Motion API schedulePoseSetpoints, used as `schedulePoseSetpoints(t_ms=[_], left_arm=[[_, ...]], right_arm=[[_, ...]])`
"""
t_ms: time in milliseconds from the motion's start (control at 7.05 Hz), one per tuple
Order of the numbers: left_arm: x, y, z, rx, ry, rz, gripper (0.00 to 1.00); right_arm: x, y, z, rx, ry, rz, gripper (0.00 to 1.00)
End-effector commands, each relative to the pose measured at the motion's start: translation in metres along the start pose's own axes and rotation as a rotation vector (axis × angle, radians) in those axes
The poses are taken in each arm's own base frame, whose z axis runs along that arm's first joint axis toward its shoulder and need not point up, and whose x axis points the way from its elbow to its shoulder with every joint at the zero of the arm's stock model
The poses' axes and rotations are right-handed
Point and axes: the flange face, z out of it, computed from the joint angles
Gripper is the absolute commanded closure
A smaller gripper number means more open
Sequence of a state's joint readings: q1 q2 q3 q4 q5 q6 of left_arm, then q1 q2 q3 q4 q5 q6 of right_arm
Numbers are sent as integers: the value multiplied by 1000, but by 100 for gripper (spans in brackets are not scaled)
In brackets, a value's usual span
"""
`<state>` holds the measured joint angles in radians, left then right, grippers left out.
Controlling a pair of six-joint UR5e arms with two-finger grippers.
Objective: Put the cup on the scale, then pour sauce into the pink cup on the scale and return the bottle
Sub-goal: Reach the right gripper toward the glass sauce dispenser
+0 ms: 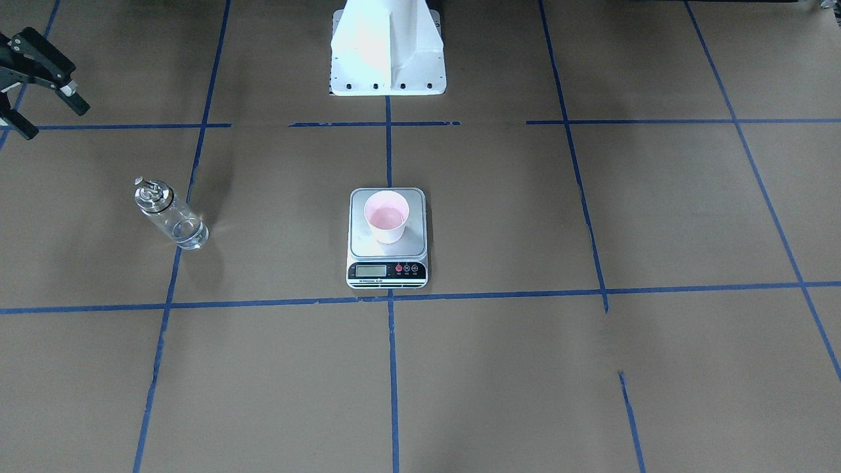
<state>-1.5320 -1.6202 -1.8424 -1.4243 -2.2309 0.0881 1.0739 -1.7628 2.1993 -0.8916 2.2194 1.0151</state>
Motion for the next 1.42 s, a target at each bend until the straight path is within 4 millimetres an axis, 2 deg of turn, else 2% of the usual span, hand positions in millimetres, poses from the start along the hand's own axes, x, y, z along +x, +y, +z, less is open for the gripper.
schedulePoseSetpoints(t_ms=[0, 568, 710, 852, 994, 1277], left_arm=[[-1, 4, 3, -5, 21, -9, 0], [0, 8, 2, -5, 23, -9, 0], [0, 8, 2, -4, 23, -8, 0], [1, 7, 2, -5, 23, -7, 0], [0, 7, 3, -5, 23, -7, 0], [0, 7, 4, -8, 23, -7, 0]], right_arm=[[-17, 6, 2, 10, -9, -3, 0], [-48, 21, 30, 54, 54, -15, 0], [-67, 18, 30, 51, 81, -13, 0], [-77, 23, 42, 65, 114, -29, 0], [-84, 32, 55, 97, 143, -56, 0], [-89, 39, 64, 118, 159, -76, 0]])
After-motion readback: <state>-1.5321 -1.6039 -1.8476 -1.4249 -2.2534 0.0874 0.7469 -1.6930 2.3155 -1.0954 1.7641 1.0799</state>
